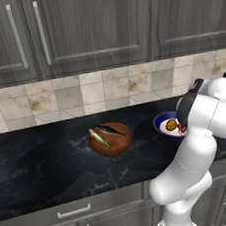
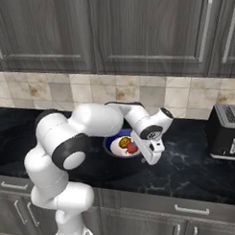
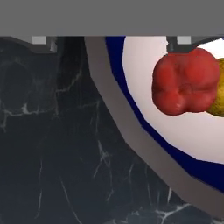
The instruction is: Place the bowl with the bell pepper and lemon on the top shelf of the fridge. Place the bowl with the fishs on the second highest shelf of the fridge.
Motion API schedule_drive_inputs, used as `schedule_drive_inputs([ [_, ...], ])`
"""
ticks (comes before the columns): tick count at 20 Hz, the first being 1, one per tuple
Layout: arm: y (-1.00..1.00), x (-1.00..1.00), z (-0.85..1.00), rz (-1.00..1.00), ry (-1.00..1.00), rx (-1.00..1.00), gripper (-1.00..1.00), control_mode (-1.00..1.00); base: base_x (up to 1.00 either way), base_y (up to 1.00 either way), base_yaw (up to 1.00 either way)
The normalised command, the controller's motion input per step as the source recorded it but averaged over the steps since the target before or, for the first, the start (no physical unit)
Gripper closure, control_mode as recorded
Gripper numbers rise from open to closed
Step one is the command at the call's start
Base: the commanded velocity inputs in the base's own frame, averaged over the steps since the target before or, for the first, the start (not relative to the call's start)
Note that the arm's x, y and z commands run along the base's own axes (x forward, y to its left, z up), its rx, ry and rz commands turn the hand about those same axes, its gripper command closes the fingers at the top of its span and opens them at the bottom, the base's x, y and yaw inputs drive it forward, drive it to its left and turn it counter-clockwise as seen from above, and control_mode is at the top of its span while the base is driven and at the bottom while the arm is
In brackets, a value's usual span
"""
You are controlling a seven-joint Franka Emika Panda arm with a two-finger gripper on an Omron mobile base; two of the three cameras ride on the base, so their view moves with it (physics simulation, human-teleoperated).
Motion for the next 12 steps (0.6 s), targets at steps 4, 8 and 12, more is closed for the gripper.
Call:
schedule_drive_inputs([
  [4, 0.00, 0.29, -0.44, 0.00, 0.00, -0.01, -1.00, -1.00, 0.00, 0.00, 0.00],
  [8, 0.00, 0.06, -0.29, 0.00, 0.00, 0.00, -1.00, -1.00, 0.00, 0.00, 0.00],
  [12, -0.09, -0.23, -0.09, 0.00, -0.08, 0.00, -1.00, -1.00, 0.00, 0.00, 0.00],
])
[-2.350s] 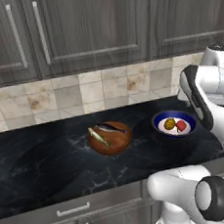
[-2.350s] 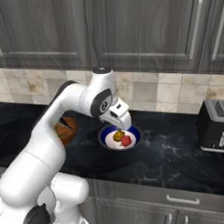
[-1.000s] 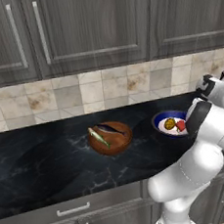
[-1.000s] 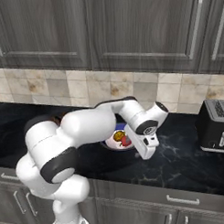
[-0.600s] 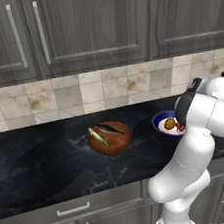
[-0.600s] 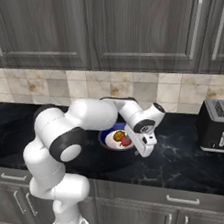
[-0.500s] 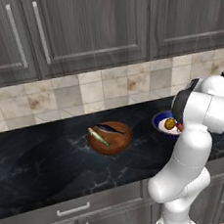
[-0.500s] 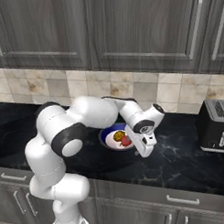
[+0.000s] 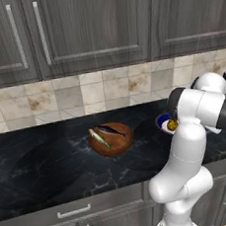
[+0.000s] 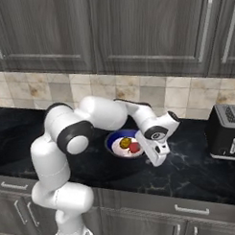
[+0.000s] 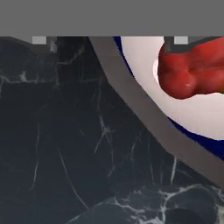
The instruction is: Place the bowl with the bell pepper and lemon on the top shelf of the fridge. Place the bowl with the fishs on the second highest shelf of the fridge.
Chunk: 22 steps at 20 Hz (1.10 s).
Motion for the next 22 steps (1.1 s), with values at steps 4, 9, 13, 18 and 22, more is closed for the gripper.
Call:
schedule_drive_inputs([
  [4, -0.02, -0.03, 0.00, 0.00, -0.02, 0.01, -1.00, -1.00, 0.00, 0.00, 0.00],
  [9, 0.06, 0.00, -0.25, 0.00, 0.00, -0.06, -1.00, -1.00, 0.00, 0.00, 0.00],
  [13, 0.22, 0.00, -0.61, 0.00, 0.00, -0.13, -1.00, -1.00, 0.00, 0.00, 0.00],
  [18, 0.26, 0.00, -0.33, 0.00, 0.00, -0.06, 1.00, -1.00, 0.00, 0.00, 0.00],
  [22, 0.00, 0.00, 0.00, 0.00, 0.00, 0.00, 1.00, -1.00, 0.00, 0.00, 0.00],
])
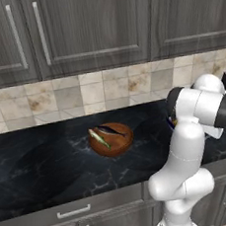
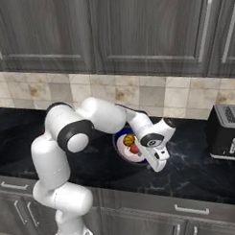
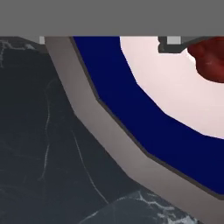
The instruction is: Place the bowl with the bell pepper and lemon on the top shelf of the fridge. Place the bowl with the fishs on the second highest shelf of the fridge.
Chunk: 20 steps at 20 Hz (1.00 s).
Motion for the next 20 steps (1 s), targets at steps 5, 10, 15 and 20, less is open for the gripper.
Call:
schedule_drive_inputs([
  [5, 0.00, -0.12, 0.08, 0.00, -0.14, 0.02, 1.00, -1.00, 0.00, 0.00, 0.00],
  [10, 0.12, -0.14, 0.53, -0.10, -0.29, 0.00, 1.00, -1.00, 0.00, 0.00, 0.00],
  [15, 0.43, -0.12, 0.81, -0.16, -0.25, 0.00, 1.00, -1.00, 0.00, 0.00, 0.00],
  [20, 0.53, -0.44, 1.00, -0.13, -0.26, 0.00, 1.00, -1.00, 0.00, 0.00, 0.00],
])
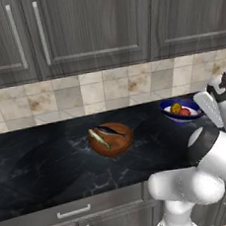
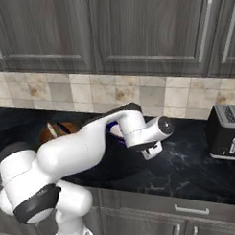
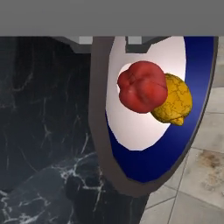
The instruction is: Place the bowl with the bell pepper and lemon on the top shelf of the fridge. Place the bowl with the fishs on the second highest shelf of the fridge.
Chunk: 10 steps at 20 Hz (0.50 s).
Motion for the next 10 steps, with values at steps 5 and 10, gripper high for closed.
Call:
schedule_drive_inputs([
  [5, 0.67, -0.82, 1.00, -0.07, -0.18, 0.00, 1.00, -1.00, 0.00, 0.00, 0.00],
  [10, 0.60, -1.00, 1.00, -0.02, 0.00, 0.00, 1.00, -1.00, 0.00, 0.00, 0.00],
])
